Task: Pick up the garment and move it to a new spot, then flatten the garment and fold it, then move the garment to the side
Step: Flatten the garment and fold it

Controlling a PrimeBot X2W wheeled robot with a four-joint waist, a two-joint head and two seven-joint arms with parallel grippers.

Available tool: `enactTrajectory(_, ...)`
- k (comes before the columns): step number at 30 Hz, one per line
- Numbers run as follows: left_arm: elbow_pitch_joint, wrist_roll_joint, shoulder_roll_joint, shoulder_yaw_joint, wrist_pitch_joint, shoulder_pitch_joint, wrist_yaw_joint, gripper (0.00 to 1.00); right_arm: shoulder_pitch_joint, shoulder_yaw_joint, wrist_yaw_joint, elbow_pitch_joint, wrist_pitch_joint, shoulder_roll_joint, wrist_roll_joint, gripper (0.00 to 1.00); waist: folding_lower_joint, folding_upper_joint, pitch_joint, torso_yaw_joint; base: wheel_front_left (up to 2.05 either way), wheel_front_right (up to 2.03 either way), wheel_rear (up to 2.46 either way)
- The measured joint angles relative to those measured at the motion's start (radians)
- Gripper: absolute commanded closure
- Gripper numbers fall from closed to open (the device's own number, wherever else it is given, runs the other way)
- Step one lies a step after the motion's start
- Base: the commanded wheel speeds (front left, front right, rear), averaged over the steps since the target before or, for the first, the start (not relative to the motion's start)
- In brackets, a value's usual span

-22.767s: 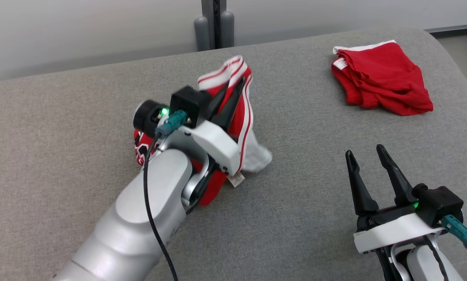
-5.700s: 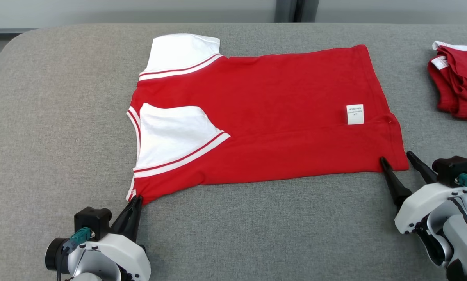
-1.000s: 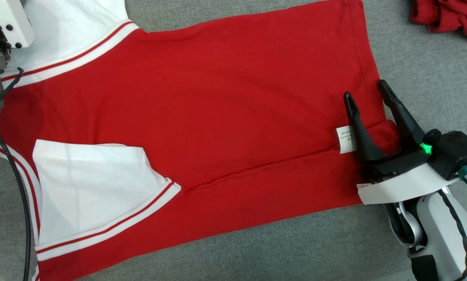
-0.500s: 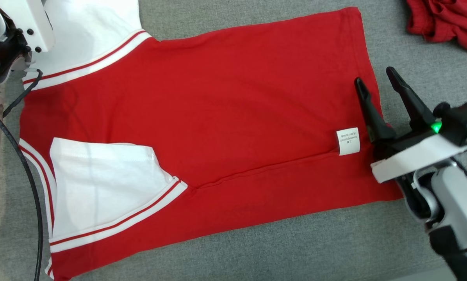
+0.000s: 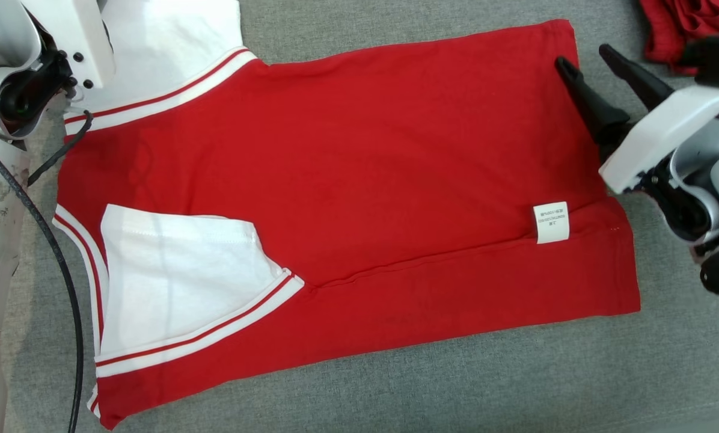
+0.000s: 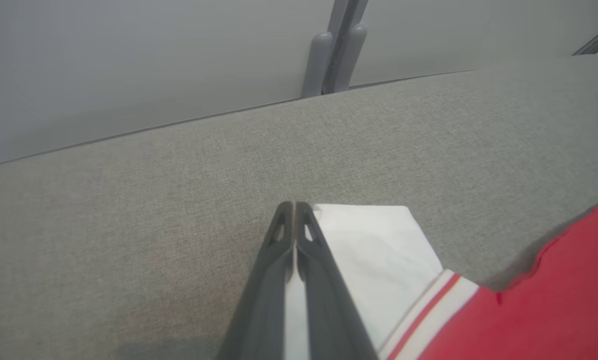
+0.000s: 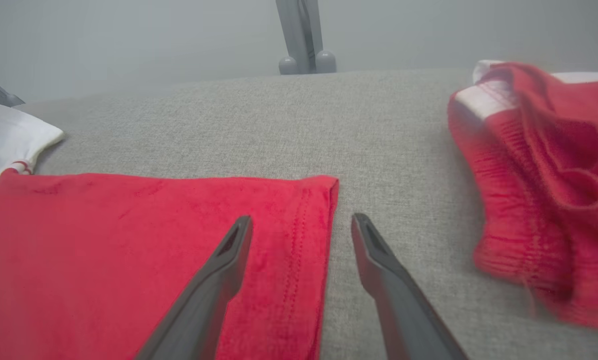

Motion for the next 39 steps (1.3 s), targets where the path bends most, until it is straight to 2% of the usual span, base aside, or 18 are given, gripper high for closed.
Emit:
enactTrajectory(9,-0.042,0.001,0.003,-0.019,0.018,0.003,0.003,1.0,-0.173,0.116,0.0,0.163,0.102,0.008,0.06,0.0,0.0,0.0,0.009,0.012,0.0,0.0,0.0)
enactTrajectory(17,-0.049,0.0,0.0,-0.035,0.023,0.021,0.003,1.0,-0.265,0.217,0.0,0.269,0.174,0.031,0.096,0.0,0.0,0.0,0.0,0.027,0.0,0.0,0.0)
enactTrajectory(20,-0.05,-0.001,-0.003,-0.042,0.023,0.022,0.003,1.0,-0.291,0.247,0.0,0.298,0.195,0.038,0.115,0.18,0.0,0.0,-0.001,0.036,0.0,0.0,0.0)
enactTrajectory(22,-0.05,-0.002,-0.004,-0.046,0.023,0.023,0.003,1.0,-0.305,0.263,0.0,0.318,0.203,0.04,0.127,0.22,0.0,0.0,-0.002,0.043,0.0,0.0,0.0)
enactTrajectory(24,-0.05,-0.003,-0.007,-0.05,0.022,0.023,0.003,1.0,-0.322,0.281,0.0,0.329,0.213,0.04,0.139,0.34,0.0,0.0,-0.001,0.05,0.0,0.0,0.0)
enactTrajectory(25,-0.05,-0.005,-0.008,-0.053,0.022,0.023,0.003,1.0,-0.328,0.287,0.0,0.337,0.213,0.04,0.144,0.34,0.0,0.0,-0.001,0.054,0.0,0.0,0.0)
enactTrajectory(27,-0.047,-0.008,-0.01,-0.058,0.02,0.023,0.003,1.0,-0.341,0.304,0.0,0.355,0.217,0.038,0.15,0.42,0.0,0.0,-0.002,0.06,0.0,0.0,0.0)
enactTrajectory(29,-0.044,-0.009,-0.013,-0.063,0.017,0.023,0.002,1.0,-0.349,0.319,0.0,0.369,0.218,0.038,0.158,0.44,0.0,0.0,-0.003,0.066,0.0,0.0,0.0)
enactTrajectory(31,-0.041,-0.011,-0.016,-0.067,0.017,0.023,0.001,1.0,-0.361,0.336,0.0,0.385,0.222,0.037,0.165,0.6,0.0,0.0,-0.004,0.072,0.0,0.0,0.0)
enactTrajectory(32,-0.04,-0.011,-0.017,-0.07,0.016,0.023,0.001,1.0,-0.364,0.344,0.0,0.388,0.222,0.036,0.17,0.73,0.0,0.0,-0.004,0.074,0.0,0.0,0.0)
enactTrajectory(33,-0.039,-0.012,-0.017,-0.072,0.013,0.023,0.0,1.0,-0.367,0.352,0.0,0.391,0.221,0.036,0.17,1.0,0.0,0.0,-0.004,0.076,0.0,0.0,0.0)
enactTrajectory(36,-0.036,-0.014,-0.017,-0.075,0.0,0.022,-0.001,1.0,-0.382,0.38,0.0,0.399,0.214,0.034,0.178,1.0,0.0,0.0,-0.005,0.081,0.0,0.0,0.0)
enactTrajectory(39,-0.041,-0.015,-0.014,-0.073,-0.047,0.019,-0.002,1.0,-0.387,0.397,0.0,0.41,0.154,0.028,0.176,1.0,0.0,0.0,-0.007,0.084,0.0,0.0,0.0)
